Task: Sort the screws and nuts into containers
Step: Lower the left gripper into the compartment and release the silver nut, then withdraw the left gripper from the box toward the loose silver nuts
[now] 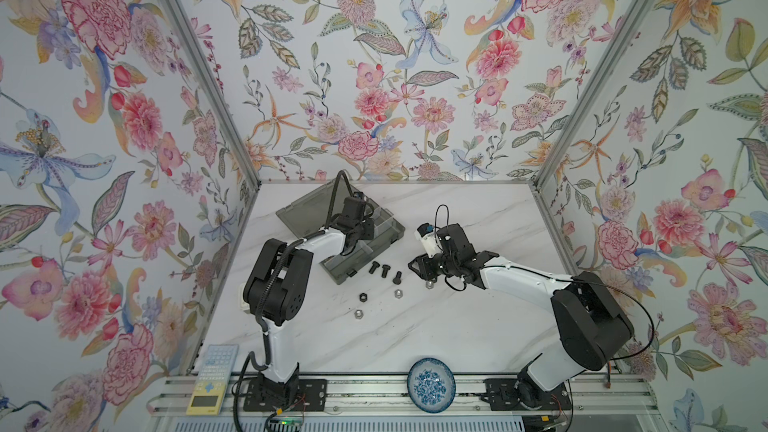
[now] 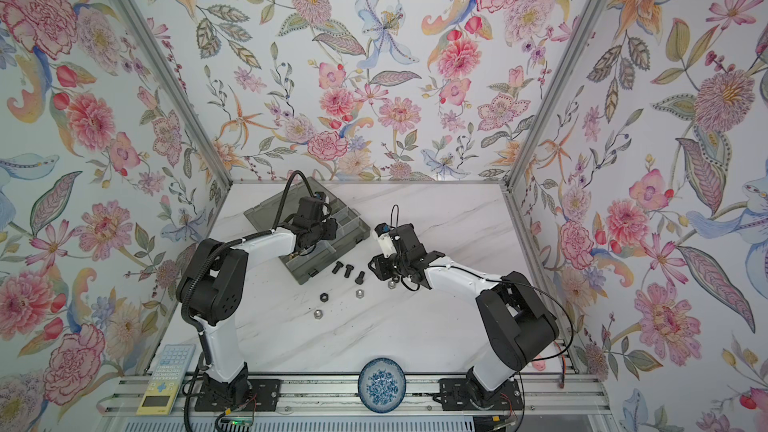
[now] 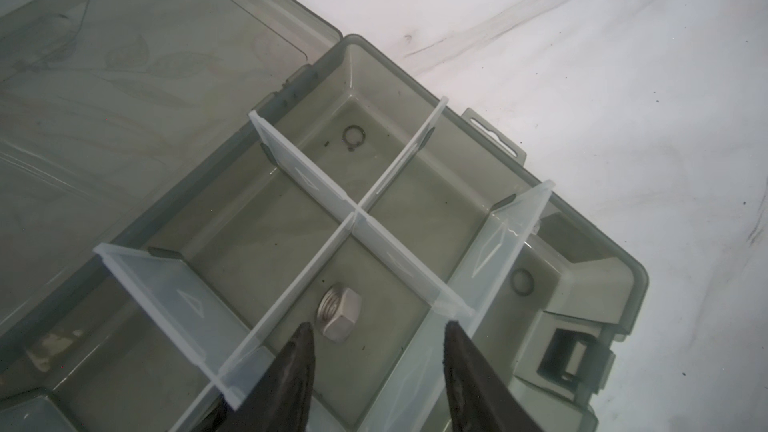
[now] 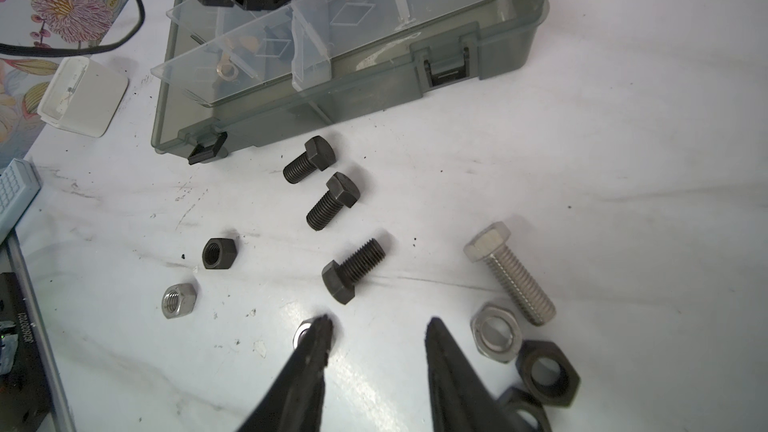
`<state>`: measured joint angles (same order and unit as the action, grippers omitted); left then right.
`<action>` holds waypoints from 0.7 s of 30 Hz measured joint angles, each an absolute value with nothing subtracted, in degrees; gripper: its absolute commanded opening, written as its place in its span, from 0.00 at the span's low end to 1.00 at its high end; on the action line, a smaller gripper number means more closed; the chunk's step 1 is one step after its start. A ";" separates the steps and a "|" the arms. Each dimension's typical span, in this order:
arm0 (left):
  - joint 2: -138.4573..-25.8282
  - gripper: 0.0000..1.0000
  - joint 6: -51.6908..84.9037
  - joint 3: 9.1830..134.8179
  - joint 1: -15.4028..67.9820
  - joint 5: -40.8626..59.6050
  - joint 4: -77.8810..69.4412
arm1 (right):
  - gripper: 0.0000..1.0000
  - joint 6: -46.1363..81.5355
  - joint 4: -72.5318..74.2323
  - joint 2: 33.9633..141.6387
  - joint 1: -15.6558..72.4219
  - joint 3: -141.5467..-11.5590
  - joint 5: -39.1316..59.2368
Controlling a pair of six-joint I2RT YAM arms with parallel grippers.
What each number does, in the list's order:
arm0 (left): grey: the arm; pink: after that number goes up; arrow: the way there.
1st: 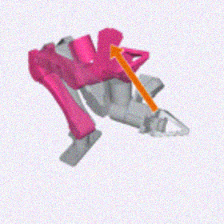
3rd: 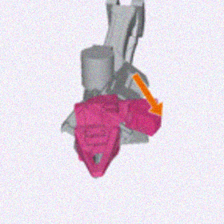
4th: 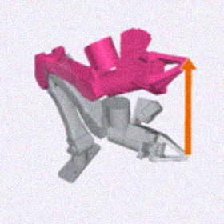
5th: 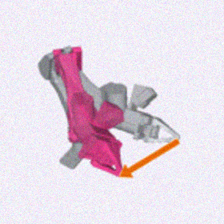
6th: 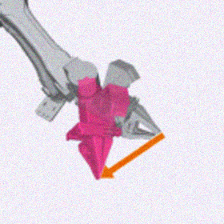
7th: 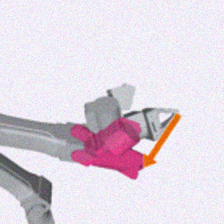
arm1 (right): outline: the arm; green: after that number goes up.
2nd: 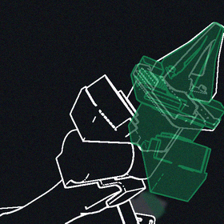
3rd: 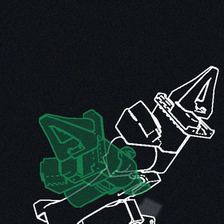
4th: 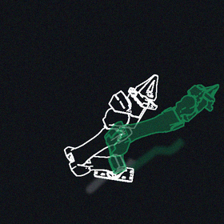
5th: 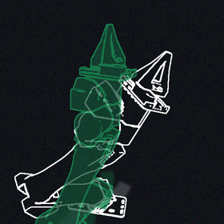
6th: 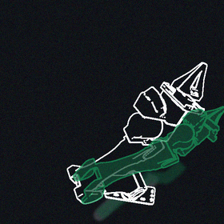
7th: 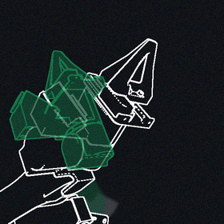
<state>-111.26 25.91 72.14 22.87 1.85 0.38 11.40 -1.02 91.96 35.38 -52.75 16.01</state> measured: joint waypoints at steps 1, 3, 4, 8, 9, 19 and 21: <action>-111.09 0.59 25.89 72.14 22.87 1.61 0.71 | 0.41 11.40 -1.04 91.96 35.38 -52.75 16.01; -109.95 0.62 25.85 72.14 22.87 1.13 1.58 | 0.41 11.40 -1.02 91.96 35.38 -52.75 16.01; -108.86 0.64 25.71 72.07 22.87 0.95 1.91 | 0.41 11.40 -1.02 91.96 35.38 -52.75 16.01; -101.08 0.67 25.45 70.74 23.55 0.16 2.52 | 0.41 11.38 -1.02 91.98 35.38 -52.75 16.01; -98.43 0.68 25.43 70.32 23.81 -0.12 2.50 | 0.41 11.38 -1.04 91.98 35.38 -52.75 16.01; -74.70 0.77 27.24 54.08 34.30 -3.60 2.61 | 0.41 11.22 -1.65 92.29 35.38 -52.99 15.94; -71.46 0.78 29.10 48.80 37.15 -4.32 4.16 | 0.41 11.20 -1.89 92.29 35.38 -53.25 15.94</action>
